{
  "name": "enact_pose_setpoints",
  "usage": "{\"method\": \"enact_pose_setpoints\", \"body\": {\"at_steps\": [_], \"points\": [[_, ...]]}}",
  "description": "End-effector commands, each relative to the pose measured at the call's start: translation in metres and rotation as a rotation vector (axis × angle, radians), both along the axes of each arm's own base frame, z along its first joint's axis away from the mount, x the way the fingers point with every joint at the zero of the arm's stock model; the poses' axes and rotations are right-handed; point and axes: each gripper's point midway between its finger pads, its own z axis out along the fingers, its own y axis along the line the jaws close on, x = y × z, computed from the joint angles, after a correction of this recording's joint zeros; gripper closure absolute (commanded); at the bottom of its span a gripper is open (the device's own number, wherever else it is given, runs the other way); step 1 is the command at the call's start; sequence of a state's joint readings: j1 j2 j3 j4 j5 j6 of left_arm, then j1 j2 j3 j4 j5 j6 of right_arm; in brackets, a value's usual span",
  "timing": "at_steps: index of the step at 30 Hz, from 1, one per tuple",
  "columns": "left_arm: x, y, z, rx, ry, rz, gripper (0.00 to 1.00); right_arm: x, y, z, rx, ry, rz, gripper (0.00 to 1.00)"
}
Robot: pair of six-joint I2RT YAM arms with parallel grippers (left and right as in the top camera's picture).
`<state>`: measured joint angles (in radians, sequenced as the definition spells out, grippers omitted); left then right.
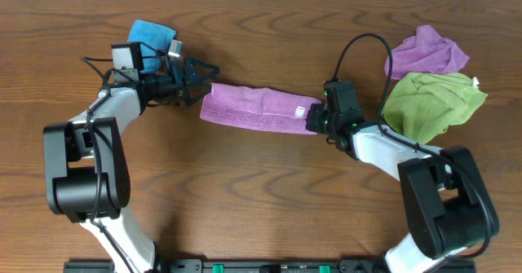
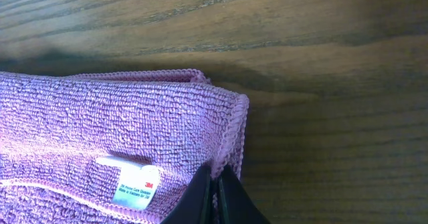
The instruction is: Fold the cloth
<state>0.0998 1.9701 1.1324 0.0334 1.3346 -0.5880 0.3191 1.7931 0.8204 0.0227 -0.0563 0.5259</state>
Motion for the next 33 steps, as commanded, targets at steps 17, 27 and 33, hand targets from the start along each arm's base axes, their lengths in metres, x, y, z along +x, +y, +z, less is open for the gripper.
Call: {"method": "enact_pose_setpoints", "body": {"at_steps": [17, 27, 33], "points": [[0.001, 0.005, 0.022, -0.108, 0.039, -0.025, 0.16, 0.003, 0.005, 0.003, 0.003, -0.007, 0.010, 0.94], [0.018, 0.013, 0.063, -0.180, -0.029, -0.033, 0.17, 0.003, 0.005, 0.003, 0.003, -0.007, 0.010, 0.94], [0.018, 0.007, 0.067, -0.175, -0.071, -0.055, 0.12, 0.003, 0.005, 0.003, 0.003, -0.007, 0.010, 0.92]]}}
